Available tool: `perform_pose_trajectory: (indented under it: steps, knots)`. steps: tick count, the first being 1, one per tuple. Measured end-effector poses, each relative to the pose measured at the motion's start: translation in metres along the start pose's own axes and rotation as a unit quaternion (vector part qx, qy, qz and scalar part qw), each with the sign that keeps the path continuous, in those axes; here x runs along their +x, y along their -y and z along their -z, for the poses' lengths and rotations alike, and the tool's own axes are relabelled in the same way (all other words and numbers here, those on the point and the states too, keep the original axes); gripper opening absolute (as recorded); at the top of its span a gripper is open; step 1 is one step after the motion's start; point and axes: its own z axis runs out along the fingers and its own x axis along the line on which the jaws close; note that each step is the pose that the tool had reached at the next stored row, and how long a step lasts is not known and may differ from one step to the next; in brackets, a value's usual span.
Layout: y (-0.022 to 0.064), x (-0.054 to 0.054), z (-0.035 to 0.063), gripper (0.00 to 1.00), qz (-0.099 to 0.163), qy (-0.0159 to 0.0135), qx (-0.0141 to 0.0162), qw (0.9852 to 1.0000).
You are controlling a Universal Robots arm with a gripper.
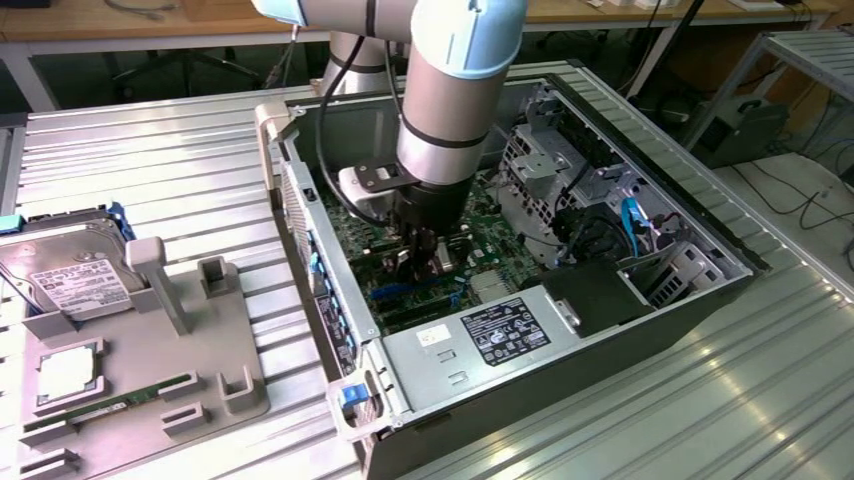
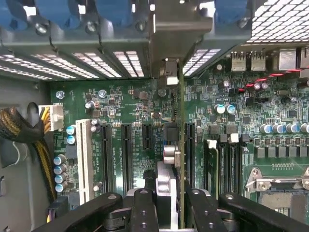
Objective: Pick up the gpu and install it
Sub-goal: 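Insert the gpu into the slot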
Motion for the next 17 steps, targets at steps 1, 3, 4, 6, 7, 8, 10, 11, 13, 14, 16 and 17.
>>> perform_pose_trajectory:
  steps: [1,3,4,6,7,8,10,11,13,14,16,17]
  knots:
    - [0.0,-0.0005,-0.0004,0.29,0.0,0.0001,0.0,1.0]
    - [0.0001,-0.0014,-0.0013,0.29,-0.002,0.0002,-0.0001,1.0]
    - [0.0002,-0.0018,-0.0019,0.29,-0.004,0.0,-0.0004,1.0]
    - [0.0002,-0.0019,-0.0027,0.29,-0.006,0.0,-0.0007,1.0]
    - [0.0001,-0.002,-0.0032,0.29,-0.007,0.0,-0.0009,1.0]
    - [0.0001,-0.002,-0.0037,0.29,-0.008,0.0001,-0.001,1.0]
    - [0.0001,-0.0021,-0.0049,0.29,-0.009,0.0001,-0.0015,1.0]
    - [0.0001,-0.002,-0.0058,0.29,-0.01,0.0,-0.0017,0.9999]
    - [0.0001,-0.002,-0.0061,0.29,-0.01,-0.0001,-0.0018,0.9999]
    - [0.0002,-0.002,-0.0062,0.29,-0.01,0.0,-0.0018,0.9999]
    - [0.0002,-0.0021,-0.0063,0.29,-0.01,0.0,-0.0017,0.9999]
    - [0.0002,-0.002,-0.0063,0.29,-0.01,0.0,-0.0017,0.9999]
